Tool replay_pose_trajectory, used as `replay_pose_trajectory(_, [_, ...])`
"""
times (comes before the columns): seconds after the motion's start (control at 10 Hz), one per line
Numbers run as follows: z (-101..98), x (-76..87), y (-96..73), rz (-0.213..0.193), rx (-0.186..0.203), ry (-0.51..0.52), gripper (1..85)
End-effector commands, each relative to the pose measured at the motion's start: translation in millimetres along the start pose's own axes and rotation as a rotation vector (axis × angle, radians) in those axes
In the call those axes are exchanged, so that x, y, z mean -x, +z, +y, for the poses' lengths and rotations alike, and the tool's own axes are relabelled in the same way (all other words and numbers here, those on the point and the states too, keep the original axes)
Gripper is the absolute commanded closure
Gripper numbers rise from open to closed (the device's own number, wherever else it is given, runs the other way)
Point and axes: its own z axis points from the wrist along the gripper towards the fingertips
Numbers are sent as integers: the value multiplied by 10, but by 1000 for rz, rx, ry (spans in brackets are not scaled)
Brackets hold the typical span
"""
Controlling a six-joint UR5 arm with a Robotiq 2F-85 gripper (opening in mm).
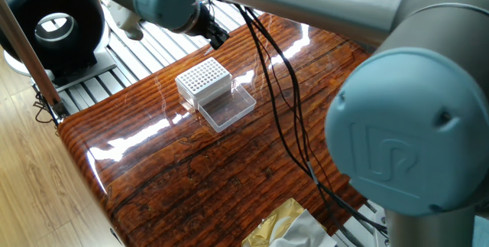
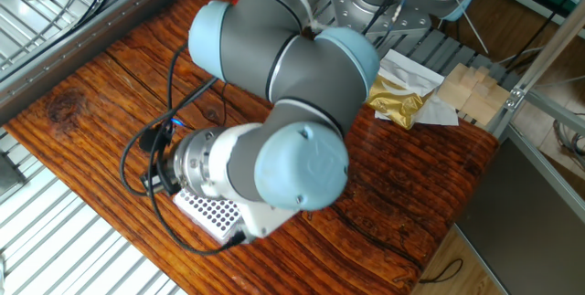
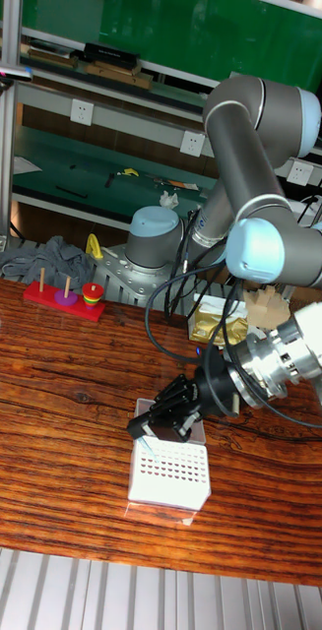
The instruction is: Insert a medium pipette tip into the holder for medium pipette tips
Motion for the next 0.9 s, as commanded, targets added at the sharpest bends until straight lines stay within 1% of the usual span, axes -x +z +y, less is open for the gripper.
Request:
replay_pose_trajectory(0.0, [-13,88,-58,13,10,1,847])
replay_pose_trajectory(0.1, [-22,118,-52,10,11,-1,847])
replay_pose_trajectory(0.2, [10,165,-24,-11,26,-4,847])
replay_pose_trajectory(0.3, [58,216,4,-38,44,-10,847])
replay_pose_trajectory(0.4, [149,257,13,-61,77,-12,847])
replay_pose_trajectory(0.8, [153,202,18,-36,80,-26,847])
